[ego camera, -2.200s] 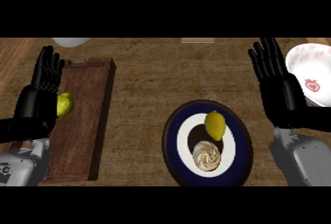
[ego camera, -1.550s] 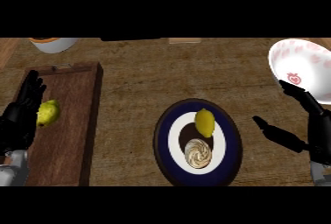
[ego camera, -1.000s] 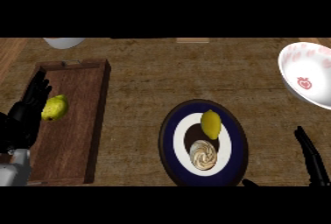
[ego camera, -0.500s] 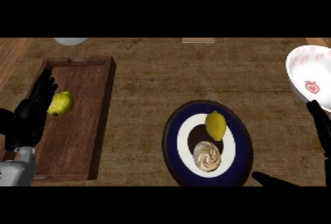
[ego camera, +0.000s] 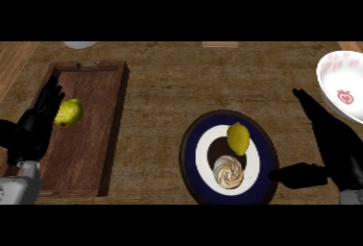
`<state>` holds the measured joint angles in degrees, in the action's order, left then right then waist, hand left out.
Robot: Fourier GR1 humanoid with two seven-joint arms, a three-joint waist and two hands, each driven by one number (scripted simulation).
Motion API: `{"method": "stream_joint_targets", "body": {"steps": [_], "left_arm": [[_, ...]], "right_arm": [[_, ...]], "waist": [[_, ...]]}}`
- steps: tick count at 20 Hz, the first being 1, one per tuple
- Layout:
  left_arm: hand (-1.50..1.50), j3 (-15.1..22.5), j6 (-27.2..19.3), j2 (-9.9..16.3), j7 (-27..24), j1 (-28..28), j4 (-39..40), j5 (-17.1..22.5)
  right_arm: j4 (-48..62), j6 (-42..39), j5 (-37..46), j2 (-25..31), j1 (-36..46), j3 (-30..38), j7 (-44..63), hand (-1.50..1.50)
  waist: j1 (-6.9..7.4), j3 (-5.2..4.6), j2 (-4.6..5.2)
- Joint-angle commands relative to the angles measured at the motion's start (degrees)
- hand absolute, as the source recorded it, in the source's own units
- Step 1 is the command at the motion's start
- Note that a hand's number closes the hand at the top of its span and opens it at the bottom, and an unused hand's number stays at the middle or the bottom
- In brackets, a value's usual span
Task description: Pick the lemon from the plate and place it in the bowl
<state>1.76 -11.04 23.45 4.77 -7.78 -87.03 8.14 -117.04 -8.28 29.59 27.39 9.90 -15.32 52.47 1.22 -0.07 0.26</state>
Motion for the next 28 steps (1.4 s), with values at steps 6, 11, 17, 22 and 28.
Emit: {"method": "stream_joint_targets", "body": {"steps": [6,11,17,22,28], "left_arm": [[0.0,-0.69,-0.15,-1.67,-0.57,0.62,0.11,-1.85],[0.0,-1.71,-0.17,-0.79,4.45,-3.54,-0.4,-2.43],[0.0,-2.57,2.71,-1.66,2.26,-0.51,-1.1,-2.72],[0.0,-1.07,0.35,-5.08,4.15,2.84,-5.73,-5.59],[0.0,-4.46,2.79,-4.48,6.02,-1.04,-3.56,-5.97]], "right_arm": [[9.56,-13.89,-7.91,-3.99,8.86,-2.28,7.34,-1.5],[19.64,-16.29,-8.65,-6.28,13.0,-2.06,5.94,-1.5],[18.34,-9.86,5.85,-7.62,10.34,-6.42,2.06,-1.5],[23.95,-4.6,14.06,-11.91,7.21,-9.77,-3.1,-1.5],[28.72,-5.27,14.52,-17.31,6.06,-8.19,-5.29,-1.5]], "waist": [[-0.86,0.04,-0.26],[-0.8,0.06,-0.18],[-1.05,0.07,-0.29],[-0.91,0.09,-0.3],[-1.04,0.09,-0.25]]}}
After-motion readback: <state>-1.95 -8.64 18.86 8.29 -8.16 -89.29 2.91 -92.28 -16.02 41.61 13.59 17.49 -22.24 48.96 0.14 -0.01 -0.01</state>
